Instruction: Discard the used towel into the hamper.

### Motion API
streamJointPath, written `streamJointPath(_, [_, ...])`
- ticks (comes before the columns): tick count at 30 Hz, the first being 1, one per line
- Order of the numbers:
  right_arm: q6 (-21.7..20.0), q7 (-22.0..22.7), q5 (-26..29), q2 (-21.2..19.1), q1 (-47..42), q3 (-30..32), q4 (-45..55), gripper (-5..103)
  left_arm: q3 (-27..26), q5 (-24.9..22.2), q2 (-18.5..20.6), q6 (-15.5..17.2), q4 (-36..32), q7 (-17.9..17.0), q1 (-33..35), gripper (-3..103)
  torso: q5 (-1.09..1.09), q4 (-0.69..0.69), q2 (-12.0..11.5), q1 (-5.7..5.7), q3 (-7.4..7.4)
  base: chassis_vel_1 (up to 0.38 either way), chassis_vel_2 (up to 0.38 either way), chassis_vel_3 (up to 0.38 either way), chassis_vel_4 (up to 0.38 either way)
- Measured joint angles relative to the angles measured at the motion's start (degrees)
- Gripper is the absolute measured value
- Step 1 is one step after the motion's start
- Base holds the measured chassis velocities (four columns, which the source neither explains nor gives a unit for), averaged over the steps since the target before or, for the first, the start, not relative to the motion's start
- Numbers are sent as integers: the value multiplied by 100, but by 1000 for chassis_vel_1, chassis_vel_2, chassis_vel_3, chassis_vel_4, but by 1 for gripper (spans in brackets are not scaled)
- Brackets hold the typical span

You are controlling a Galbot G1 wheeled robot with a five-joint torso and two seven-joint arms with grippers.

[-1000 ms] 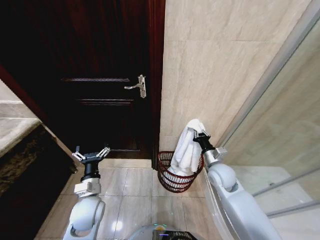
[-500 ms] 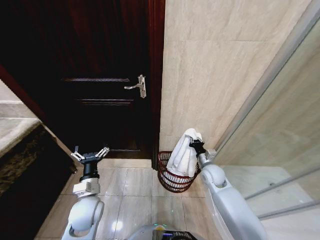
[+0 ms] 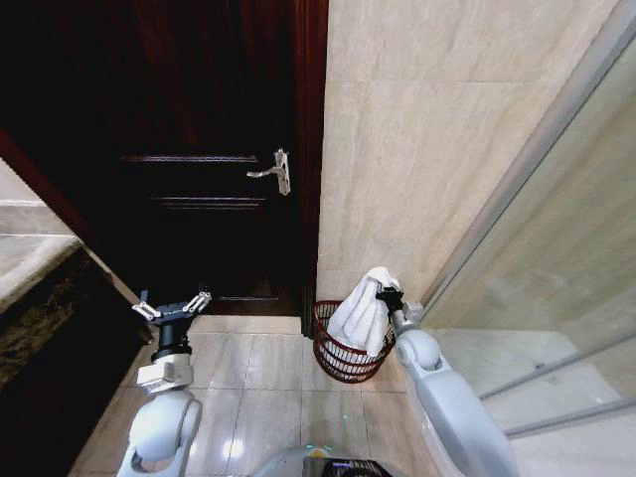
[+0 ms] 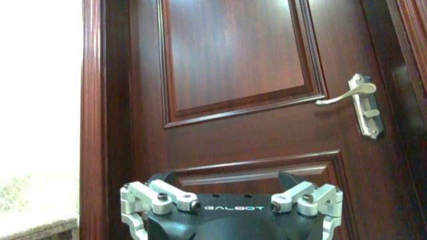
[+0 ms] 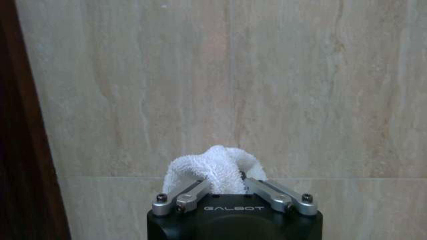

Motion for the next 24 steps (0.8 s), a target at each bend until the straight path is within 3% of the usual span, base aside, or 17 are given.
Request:
streamJointPath(11, [-172,-44,6,-72,-11,181,-369,4,23,-18,13,2,54,0,-51,100,0,0,1,1,1,0,0,0,0])
streamJointPath(18, [265,-40,-207,-4,125,288,-503,4,41,-38,54,6,74,-3,-82,100,1,0,1,1,1,0,0,0,0])
streamJointPath(24, [349,-11,-495,-13,155,399,-82,4,56,-51,41,4,153,-3,-120,100,-1,1,1,1,2,0,0,0,0])
